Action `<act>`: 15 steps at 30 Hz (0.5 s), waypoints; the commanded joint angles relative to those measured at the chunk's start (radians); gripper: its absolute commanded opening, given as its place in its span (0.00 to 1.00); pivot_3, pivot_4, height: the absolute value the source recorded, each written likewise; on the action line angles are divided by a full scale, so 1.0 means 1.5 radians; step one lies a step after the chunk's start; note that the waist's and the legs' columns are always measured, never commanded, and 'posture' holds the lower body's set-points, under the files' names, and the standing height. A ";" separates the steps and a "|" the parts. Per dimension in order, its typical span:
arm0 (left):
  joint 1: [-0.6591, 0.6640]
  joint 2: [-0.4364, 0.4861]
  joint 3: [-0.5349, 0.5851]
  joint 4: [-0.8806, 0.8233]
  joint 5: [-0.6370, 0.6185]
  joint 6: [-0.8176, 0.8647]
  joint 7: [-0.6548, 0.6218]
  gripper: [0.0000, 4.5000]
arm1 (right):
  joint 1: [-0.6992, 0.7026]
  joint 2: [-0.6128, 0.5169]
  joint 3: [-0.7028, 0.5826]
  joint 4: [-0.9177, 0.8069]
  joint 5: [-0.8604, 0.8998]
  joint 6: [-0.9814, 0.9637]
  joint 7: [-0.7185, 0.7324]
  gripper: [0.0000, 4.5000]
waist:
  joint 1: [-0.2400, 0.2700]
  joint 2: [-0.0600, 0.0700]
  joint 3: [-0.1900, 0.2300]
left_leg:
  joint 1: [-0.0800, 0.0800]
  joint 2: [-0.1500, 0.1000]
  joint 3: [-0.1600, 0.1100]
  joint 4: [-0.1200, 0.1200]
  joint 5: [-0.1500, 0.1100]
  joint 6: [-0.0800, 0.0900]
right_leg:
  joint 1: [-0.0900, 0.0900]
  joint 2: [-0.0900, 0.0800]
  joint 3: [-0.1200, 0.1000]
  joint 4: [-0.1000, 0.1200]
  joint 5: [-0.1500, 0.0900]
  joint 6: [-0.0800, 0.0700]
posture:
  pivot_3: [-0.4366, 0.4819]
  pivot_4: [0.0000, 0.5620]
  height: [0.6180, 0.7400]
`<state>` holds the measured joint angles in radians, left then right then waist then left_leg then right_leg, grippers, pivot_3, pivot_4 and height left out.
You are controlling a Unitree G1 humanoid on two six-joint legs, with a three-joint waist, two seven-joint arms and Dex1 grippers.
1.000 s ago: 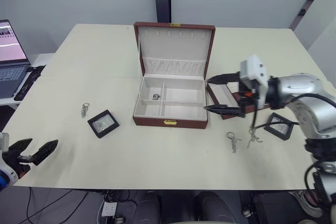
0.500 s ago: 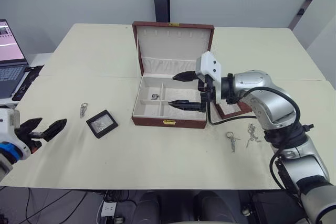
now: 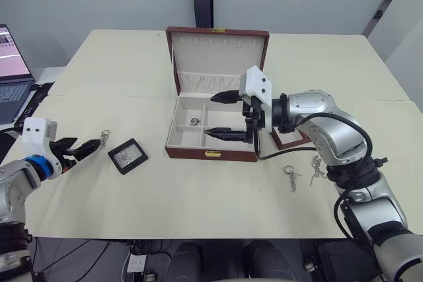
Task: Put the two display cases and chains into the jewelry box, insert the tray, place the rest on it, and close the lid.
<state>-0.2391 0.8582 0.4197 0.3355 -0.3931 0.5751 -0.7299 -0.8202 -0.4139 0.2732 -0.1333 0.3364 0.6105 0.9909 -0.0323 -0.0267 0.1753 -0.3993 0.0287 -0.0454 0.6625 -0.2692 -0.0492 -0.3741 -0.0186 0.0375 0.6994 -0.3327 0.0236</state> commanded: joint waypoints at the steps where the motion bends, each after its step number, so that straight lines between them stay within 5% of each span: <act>1: -0.042 0.012 -0.027 0.049 0.036 -0.037 0.007 0.82 | -0.003 0.005 -0.007 -0.025 0.006 0.001 -0.007 1.00 | 0.000 0.000 0.000 | 0.000 0.000 0.000 0.000 0.000 0.000 | 0.000 0.000 0.000 0.000 0.000 0.000 | 0.48 0.27 1.00; 7: -0.097 0.004 -0.071 0.140 0.071 -0.070 -0.003 0.82 | -0.002 0.006 -0.005 -0.027 0.005 0.003 -0.010 1.00 | 0.000 0.000 0.000 | 0.000 0.000 0.001 0.000 0.000 0.000 | -0.001 0.000 0.000 0.000 0.000 0.000 | 0.48 0.27 1.00; 10: -0.110 0.001 -0.082 0.173 0.078 -0.075 -0.011 0.71 | -0.001 0.005 -0.005 -0.030 0.005 0.005 -0.011 1.00 | 0.000 0.000 0.000 | 0.000 0.000 0.001 0.000 0.000 0.000 | -0.001 0.000 0.000 0.000 0.000 0.000 | 0.48 0.27 1.00; 15: -0.122 -0.003 -0.088 0.207 0.082 -0.096 -0.026 0.36 | 0.002 0.003 -0.006 -0.036 0.005 0.007 -0.012 1.00 | 0.000 0.000 0.000 | 0.000 0.000 0.001 0.000 0.000 0.000 | -0.001 0.000 0.000 0.000 0.000 0.000 | 0.48 0.27 1.00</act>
<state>-0.4190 0.8554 0.2953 0.6288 -0.2744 0.4422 -0.7543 -0.8092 -0.4076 0.2754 -0.1371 0.3356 0.6242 0.9794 -0.0323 -0.0267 0.1752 -0.3994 0.0284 -0.0439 0.6626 -0.2692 -0.0491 -0.3751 -0.0186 0.0373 0.7000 -0.3327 0.0236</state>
